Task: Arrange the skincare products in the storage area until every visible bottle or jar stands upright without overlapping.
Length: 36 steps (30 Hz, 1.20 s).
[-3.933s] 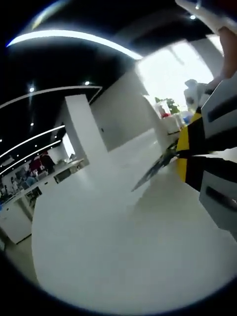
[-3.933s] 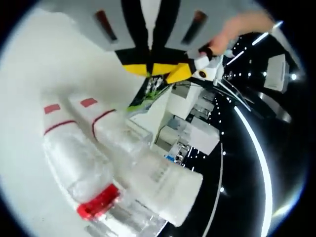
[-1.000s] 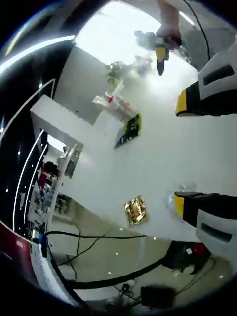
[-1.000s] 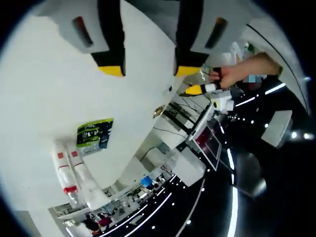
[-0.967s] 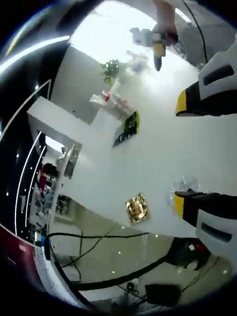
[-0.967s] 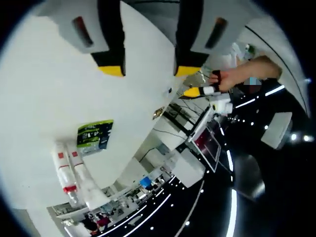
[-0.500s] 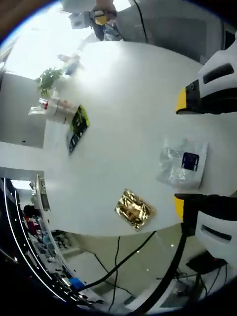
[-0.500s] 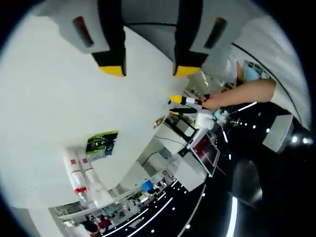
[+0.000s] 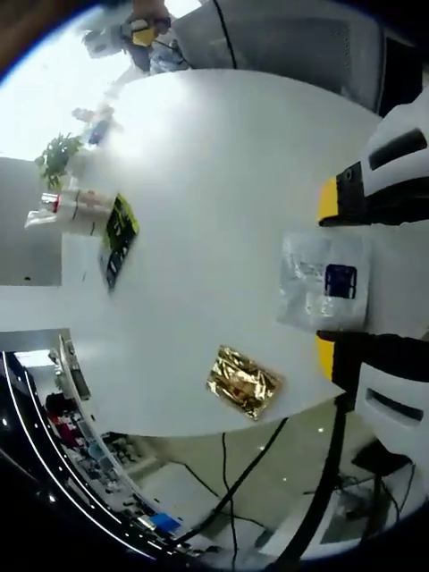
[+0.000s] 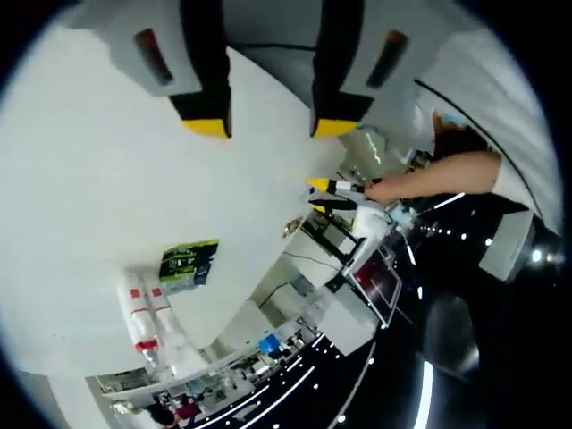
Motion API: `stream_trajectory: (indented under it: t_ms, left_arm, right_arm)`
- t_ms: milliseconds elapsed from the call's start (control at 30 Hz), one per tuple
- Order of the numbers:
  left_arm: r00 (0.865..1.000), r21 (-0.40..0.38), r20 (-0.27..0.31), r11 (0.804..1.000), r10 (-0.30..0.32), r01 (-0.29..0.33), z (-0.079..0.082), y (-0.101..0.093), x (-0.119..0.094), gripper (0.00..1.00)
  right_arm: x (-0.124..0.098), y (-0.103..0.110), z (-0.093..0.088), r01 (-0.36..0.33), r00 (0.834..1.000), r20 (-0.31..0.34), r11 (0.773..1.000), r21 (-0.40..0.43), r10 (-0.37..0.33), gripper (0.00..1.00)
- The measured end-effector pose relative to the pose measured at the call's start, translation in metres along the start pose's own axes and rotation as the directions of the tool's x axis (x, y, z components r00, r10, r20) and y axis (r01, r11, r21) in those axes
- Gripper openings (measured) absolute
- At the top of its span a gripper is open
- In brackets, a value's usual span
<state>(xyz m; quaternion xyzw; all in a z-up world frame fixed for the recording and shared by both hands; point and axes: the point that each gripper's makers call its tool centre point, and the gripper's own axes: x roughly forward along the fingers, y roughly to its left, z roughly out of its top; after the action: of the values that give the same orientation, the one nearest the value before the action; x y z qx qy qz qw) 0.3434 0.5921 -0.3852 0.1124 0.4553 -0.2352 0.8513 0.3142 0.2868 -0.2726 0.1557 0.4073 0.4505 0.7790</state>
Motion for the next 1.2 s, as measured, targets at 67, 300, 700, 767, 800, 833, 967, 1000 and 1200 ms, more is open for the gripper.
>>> stream_trajectory:
  t_ms: [67, 300, 700, 767, 800, 833, 967, 1000, 1200]
  left_arm:
    - [1.0, -0.023, 0.016, 1.0, 0.016, -0.015, 0.0, 0.001, 0.0, 0.41]
    - [0.997, -0.047, 0.077, 0.999, 0.025, -0.022, -0.004, -0.002, -0.001, 0.03]
    - [0.905, -0.301, 0.424, 0.943, 0.001, 0.14, 0.048, -0.024, -0.046, 0.03]
    - [0.882, -0.292, 0.471, 0.946, 0.012, 0.143, 0.06, -0.029, -0.062, 0.03]
    - [0.858, -0.285, 0.514, 0.943, 0.001, 0.17, 0.071, -0.039, -0.077, 0.03]
    - [0.86, -0.278, 0.511, 0.946, 0.0, 0.166, 0.073, -0.044, -0.082, 0.03]
    - [0.852, -0.208, 0.521, 0.963, -0.039, 0.171, 0.083, -0.074, -0.095, 0.03]
    - [0.841, -0.182, 0.534, 0.959, -0.09, 0.218, 0.09, -0.101, -0.1, 0.03]
    - [0.838, -0.138, 0.527, 0.958, -0.144, 0.252, 0.095, -0.148, -0.114, 0.03]
  right_arm:
    - [0.003, 0.002, 0.0, -0.004, 1.0, 0.005, 1.0, 0.002, 0.004, 0.36]
    - [0.008, 0.009, -0.007, -0.015, 1.0, 0.016, 1.0, 0.021, 0.014, 0.35]
    - [0.011, 0.016, 0.007, -0.034, 0.998, 0.047, 0.999, 0.013, 0.034, 0.35]
    - [0.014, 0.022, 0.012, -0.052, 0.997, 0.051, 0.999, -0.001, 0.052, 0.35]
    - [0.019, 0.031, 0.017, -0.075, 0.996, 0.049, 0.997, -0.019, 0.076, 0.35]
    - [0.021, 0.038, 0.02, -0.096, 0.994, 0.044, 0.995, -0.039, 0.097, 0.35]
    - [0.026, 0.067, 0.027, -0.164, 0.986, 0.014, 0.98, -0.112, 0.167, 0.3]
    - [0.028, 0.087, 0.028, -0.208, 0.978, -0.013, 0.964, -0.165, 0.208, 0.3]
    - [0.036, 0.124, 0.017, -0.293, 0.956, -0.125, 0.892, -0.345, 0.266, 0.3]
